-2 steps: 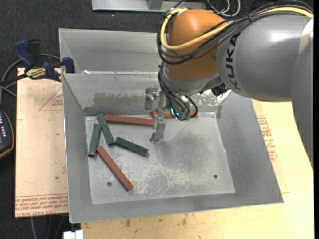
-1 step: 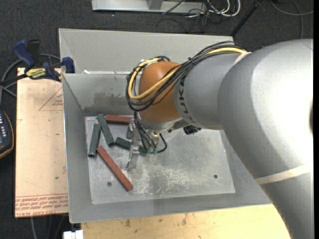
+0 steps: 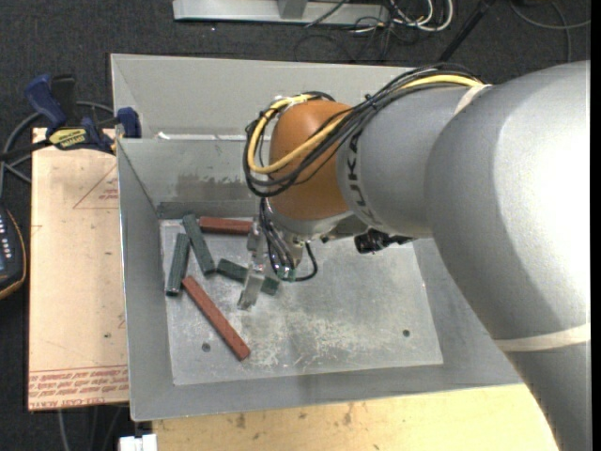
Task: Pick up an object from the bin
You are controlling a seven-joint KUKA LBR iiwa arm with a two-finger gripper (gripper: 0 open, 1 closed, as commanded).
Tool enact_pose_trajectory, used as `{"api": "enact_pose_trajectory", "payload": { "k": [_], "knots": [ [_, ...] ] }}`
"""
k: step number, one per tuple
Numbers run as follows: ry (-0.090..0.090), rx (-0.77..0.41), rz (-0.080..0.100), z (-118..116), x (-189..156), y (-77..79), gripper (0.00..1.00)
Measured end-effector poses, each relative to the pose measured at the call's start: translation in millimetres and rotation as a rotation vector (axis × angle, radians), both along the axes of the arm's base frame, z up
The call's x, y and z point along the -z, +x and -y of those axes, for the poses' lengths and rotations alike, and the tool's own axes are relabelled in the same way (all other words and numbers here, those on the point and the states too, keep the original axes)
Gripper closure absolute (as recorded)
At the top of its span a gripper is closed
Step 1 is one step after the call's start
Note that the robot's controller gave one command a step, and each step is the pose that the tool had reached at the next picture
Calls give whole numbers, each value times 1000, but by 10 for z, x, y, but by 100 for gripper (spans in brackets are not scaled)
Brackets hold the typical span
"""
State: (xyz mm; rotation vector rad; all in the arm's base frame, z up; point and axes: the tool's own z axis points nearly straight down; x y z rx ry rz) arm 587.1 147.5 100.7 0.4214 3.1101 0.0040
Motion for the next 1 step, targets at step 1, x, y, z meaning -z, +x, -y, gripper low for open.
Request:
{"api": "enact_pose_trajectory", "payload": {
  "k": [1],
  "knots": [
    [0, 193, -2, -55, 8, -28, 0]
  ]
}}
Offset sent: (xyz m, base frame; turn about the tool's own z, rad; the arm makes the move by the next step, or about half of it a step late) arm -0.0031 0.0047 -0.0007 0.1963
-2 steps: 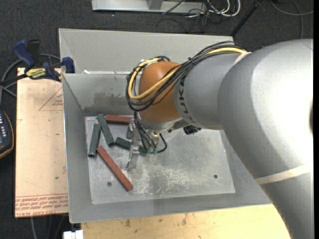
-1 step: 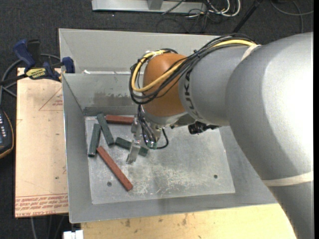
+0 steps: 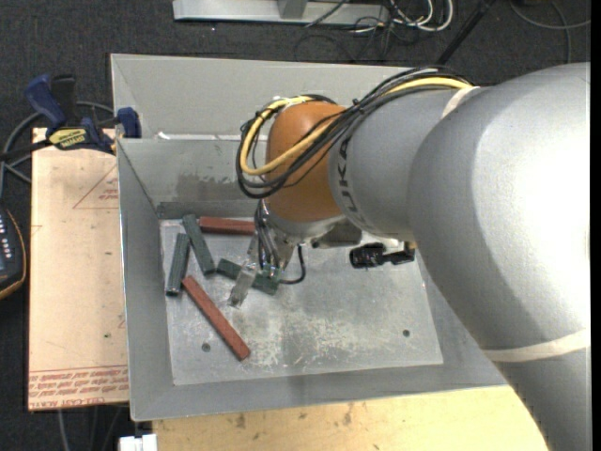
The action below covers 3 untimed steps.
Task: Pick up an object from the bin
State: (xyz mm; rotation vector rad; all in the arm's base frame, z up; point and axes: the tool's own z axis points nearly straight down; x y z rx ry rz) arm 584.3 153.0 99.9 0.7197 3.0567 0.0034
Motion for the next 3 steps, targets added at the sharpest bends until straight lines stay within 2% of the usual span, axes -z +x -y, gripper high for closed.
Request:
{"api": "enact_pose_trajectory", "payload": {
  "k": [1, 2, 3],
  "knots": [
    [0, 141, -2, -33, 293, -172, 0],
    [0, 140, -1, -35, 287, -166, 0],
    [1, 140, -1, -39, 284, -165, 100]
  ]
}}
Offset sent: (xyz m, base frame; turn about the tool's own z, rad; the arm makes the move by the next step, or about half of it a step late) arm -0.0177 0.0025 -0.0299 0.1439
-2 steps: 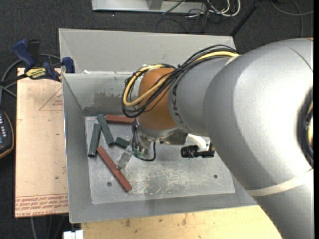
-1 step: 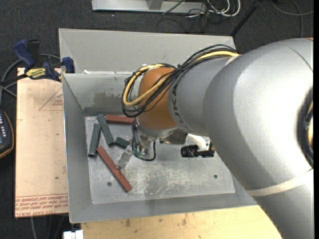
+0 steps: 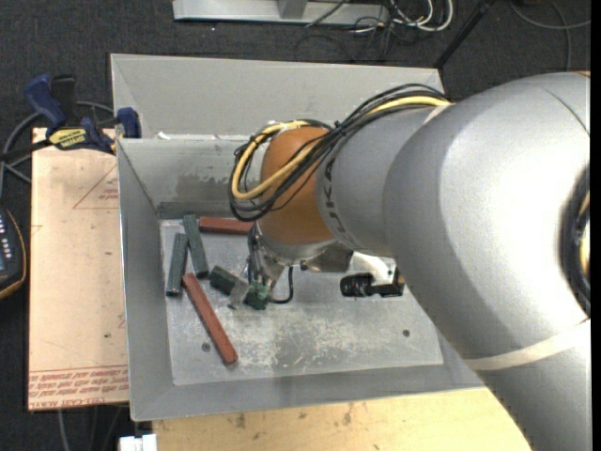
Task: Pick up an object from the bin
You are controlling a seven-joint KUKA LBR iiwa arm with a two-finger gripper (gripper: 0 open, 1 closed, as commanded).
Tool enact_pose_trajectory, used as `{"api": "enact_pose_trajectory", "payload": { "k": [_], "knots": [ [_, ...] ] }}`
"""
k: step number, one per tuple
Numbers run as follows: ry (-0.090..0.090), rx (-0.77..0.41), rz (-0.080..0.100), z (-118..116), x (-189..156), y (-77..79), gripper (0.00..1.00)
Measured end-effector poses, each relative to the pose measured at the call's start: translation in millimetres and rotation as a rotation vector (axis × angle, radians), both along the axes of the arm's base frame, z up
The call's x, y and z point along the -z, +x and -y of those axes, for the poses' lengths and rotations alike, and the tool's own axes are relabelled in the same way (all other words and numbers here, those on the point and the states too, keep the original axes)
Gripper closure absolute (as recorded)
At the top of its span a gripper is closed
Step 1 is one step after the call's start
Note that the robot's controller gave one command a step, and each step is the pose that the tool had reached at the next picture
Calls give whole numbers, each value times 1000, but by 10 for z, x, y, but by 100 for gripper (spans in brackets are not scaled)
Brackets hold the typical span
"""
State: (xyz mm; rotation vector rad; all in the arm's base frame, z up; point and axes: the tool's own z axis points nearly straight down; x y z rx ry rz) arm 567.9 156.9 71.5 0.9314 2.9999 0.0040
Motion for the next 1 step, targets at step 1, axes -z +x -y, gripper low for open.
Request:
{"api": "enact_pose_trajectory", "payload": {
  "k": [1],
  "knots": [
    [0, -3, 7, -7, -841, 21, 100]
  ]
}}
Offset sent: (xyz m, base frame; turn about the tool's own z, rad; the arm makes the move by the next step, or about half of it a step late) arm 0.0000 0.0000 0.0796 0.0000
